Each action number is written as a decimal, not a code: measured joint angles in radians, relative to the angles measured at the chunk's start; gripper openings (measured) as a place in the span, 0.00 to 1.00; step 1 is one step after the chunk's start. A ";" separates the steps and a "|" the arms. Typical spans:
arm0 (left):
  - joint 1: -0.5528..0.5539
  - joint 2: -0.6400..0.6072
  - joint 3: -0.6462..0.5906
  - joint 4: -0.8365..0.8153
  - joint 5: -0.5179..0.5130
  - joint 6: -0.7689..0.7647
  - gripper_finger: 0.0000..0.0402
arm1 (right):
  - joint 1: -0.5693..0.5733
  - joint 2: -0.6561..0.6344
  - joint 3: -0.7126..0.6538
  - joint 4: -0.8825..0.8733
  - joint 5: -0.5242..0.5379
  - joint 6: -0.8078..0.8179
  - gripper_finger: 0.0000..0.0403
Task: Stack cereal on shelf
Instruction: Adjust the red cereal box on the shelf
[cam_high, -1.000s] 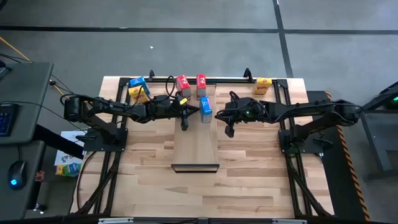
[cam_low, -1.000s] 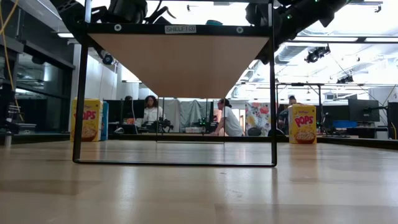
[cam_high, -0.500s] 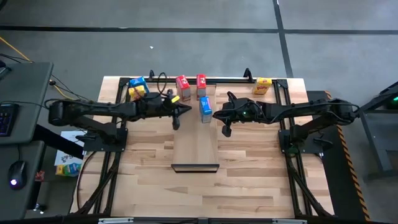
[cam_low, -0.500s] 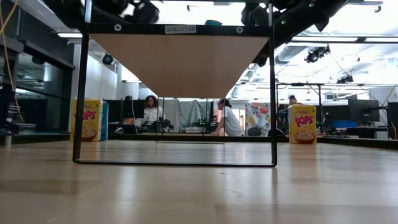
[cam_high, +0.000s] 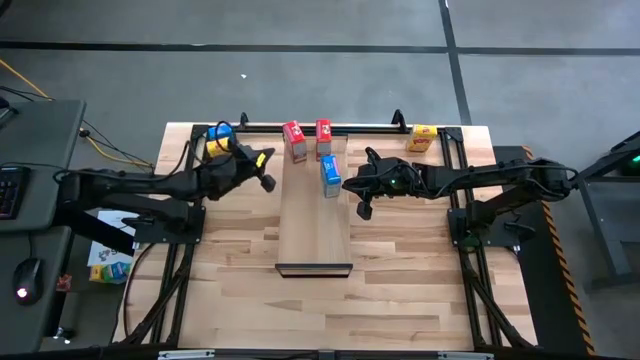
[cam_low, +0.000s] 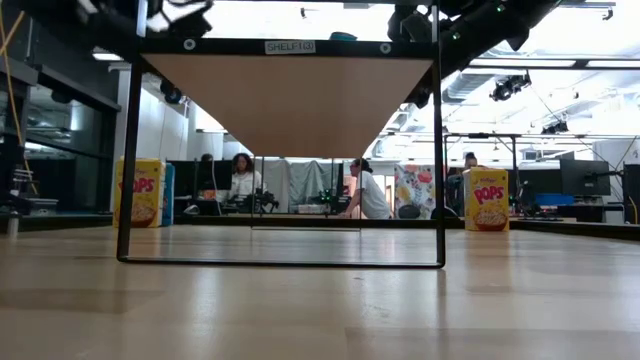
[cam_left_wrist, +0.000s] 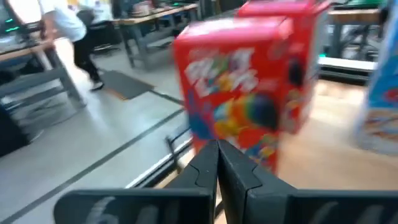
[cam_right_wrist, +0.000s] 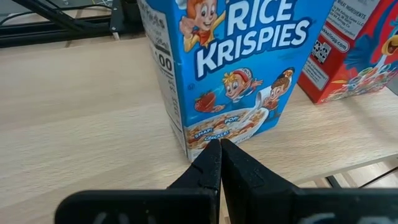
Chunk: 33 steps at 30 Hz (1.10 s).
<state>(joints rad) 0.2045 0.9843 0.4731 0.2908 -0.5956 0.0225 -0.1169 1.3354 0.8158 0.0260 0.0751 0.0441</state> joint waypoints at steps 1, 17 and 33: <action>0.018 0.009 -0.017 0.018 0.007 -0.010 0.00 | 0.000 0.000 0.000 0.000 0.000 0.000 0.00; 0.279 0.186 -0.080 0.353 0.406 -0.046 0.00 | -0.001 0.000 0.000 0.000 0.001 -0.008 0.00; 0.340 0.352 -0.080 0.519 0.464 -0.074 0.00 | -0.001 0.000 0.000 0.000 0.001 0.000 0.00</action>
<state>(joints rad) 0.5445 1.3363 0.3935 0.8095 -0.1318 -0.0517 -0.1177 1.3354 0.8158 0.0261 0.0761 0.0444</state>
